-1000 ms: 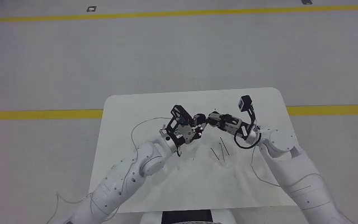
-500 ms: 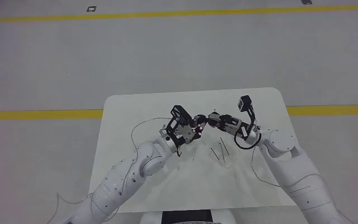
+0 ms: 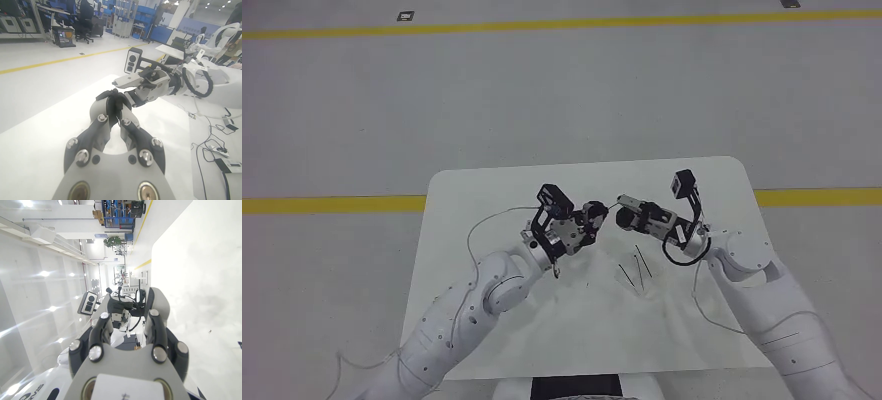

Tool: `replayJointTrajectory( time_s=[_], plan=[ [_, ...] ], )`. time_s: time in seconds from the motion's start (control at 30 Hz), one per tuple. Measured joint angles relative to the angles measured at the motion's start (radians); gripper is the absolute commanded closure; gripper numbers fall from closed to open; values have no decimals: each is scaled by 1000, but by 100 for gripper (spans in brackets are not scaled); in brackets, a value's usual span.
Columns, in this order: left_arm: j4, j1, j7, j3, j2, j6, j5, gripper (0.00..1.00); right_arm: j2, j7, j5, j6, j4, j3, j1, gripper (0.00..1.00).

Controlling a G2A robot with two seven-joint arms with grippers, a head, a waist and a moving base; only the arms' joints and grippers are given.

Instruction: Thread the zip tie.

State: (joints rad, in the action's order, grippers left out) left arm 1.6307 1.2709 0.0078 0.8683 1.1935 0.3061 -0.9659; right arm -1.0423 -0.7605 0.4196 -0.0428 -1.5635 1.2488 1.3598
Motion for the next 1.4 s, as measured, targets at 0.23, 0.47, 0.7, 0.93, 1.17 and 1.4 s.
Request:
replayJointTrajectory(
  time_s=[0.23,0.47,0.7,0.93,1.17,1.4],
  plan=[
    [22,19,-42,19,-10,35,147,100,9,-40,-12,-47,1,50,20,0],
    [48,-14,-174,1,-45,34,354,100,21,-139,-77,-143,4,85,33,0],
    [46,-22,-169,7,-50,34,326,100,21,-137,-76,-141,4,84,33,0],
    [31,-5,-214,27,-51,34,527,100,24,-139,-104,-178,2,93,37,0],
    [4,1,-517,95,-79,34,964,100,37,-315,-87,-299,46,131,19,0],
    [-32,-8,-760,122,-75,34,1223,100,26,-508,12,-297,72,124,-14,0]
  ],
)
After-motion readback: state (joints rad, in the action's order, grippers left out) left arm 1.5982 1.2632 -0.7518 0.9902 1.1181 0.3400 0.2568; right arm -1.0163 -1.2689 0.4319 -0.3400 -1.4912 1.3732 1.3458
